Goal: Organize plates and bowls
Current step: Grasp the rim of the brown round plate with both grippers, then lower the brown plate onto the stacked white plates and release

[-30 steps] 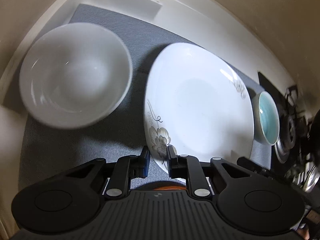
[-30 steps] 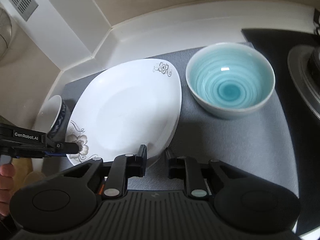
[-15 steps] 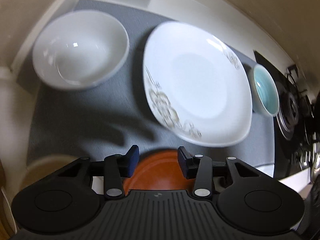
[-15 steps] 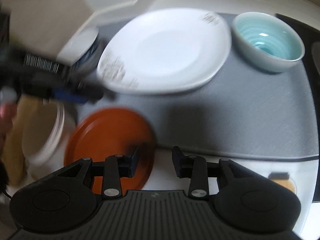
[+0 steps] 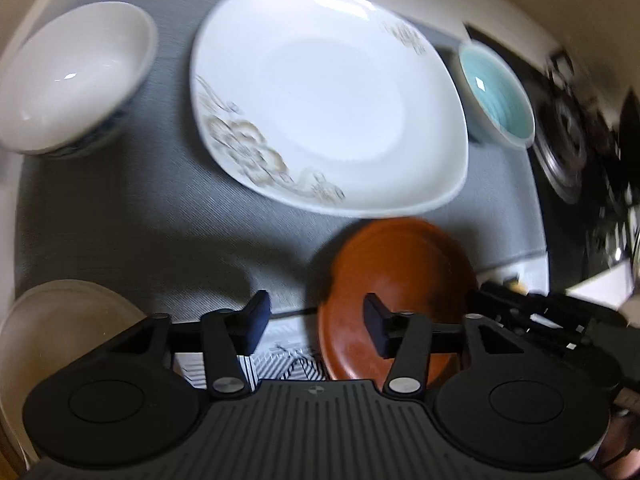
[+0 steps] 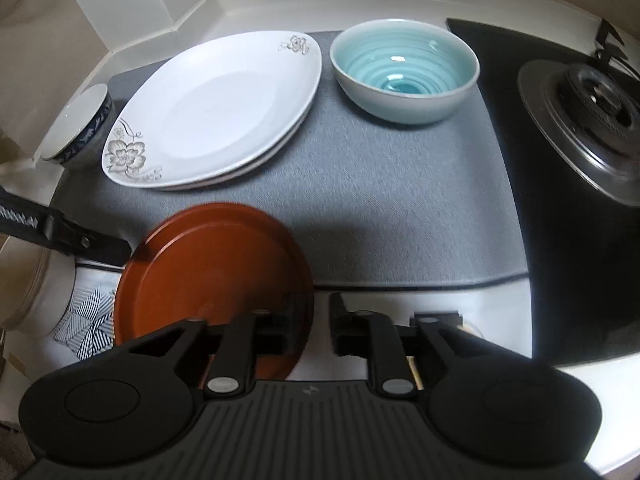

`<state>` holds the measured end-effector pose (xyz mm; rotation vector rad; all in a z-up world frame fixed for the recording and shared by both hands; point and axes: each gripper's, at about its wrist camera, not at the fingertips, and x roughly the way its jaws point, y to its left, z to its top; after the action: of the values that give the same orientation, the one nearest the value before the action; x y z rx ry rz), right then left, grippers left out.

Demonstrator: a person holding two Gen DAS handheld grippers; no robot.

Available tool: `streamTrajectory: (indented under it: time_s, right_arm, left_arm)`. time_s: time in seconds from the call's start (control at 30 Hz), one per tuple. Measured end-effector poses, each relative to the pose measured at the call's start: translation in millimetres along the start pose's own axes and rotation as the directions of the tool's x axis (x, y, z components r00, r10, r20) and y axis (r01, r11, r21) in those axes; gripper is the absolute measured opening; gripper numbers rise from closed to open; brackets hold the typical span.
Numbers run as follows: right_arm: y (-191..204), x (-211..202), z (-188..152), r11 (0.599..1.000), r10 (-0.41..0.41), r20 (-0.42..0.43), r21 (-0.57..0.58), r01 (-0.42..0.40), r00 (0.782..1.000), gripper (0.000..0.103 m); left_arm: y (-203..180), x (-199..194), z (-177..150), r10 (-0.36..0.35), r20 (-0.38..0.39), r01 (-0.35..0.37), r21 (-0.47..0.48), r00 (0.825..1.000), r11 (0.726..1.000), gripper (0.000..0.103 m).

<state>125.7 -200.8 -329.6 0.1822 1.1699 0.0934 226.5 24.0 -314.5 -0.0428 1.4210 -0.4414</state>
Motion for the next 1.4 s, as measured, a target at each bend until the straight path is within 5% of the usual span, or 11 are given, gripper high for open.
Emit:
streamTrajectory:
  time_s: [0.27, 0.33, 0.4, 0.73, 0.97, 1.17, 1.4]
  right_arm:
    - [9.3, 4.1, -15.3, 1.000, 0.017, -0.014, -0.013, -0.017, 1.000, 0.028]
    - [14.0, 5.0, -14.7, 0.999, 0.018, -0.015, -0.029, -0.018, 1.000, 0.027]
    - [18.2, 5.6, -12.5, 0.999, 0.024, -0.024, -0.047, -0.025, 0.999, 0.022]
    - [24.5, -28.9, -8.9, 0.997, 0.037, 0.002, -0.071, -0.036, 0.999, 0.020]
    - [30.4, -61.4, 2.4, 0.996, 0.065, 0.063, -0.064, -0.061, 0.996, 0.018]
    - [36.5, -85.8, 24.8, 0.998, 0.050, 0.201, -0.041, -0.043, 0.978, 0.009]
    - [43.8, -77.1, 60.9, 0.996, 0.077, 0.244, -0.070, -0.062, 0.967, 0.009]
  left_arm:
    - [-17.4, 19.1, -15.9, 0.051, -0.039, -0.046, 0.125, 0.998, 0.991, 0.052]
    - [-23.7, 19.9, -17.7, 0.083, -0.016, -0.080, 0.158, 0.996, 0.984, 0.045]
    - [-29.6, 22.5, -18.1, 0.106, -0.016, -0.101, 0.173, 0.994, 0.980, 0.023]
    - [-33.6, -15.6, -28.4, 0.078, 0.001, -0.077, 0.145, 0.997, 0.986, 0.022]
    - [-29.5, -52.7, -24.9, 0.057, 0.092, -0.066, 0.097, 0.994, 0.993, 0.022]
    - [-21.9, -86.8, -13.6, -0.001, 0.175, -0.007, 0.049, 0.985, 0.999, 0.022]
    - [-2.7, -91.9, 23.5, -0.001, 0.234, 0.008, -0.027, 0.972, 1.000, 0.014]
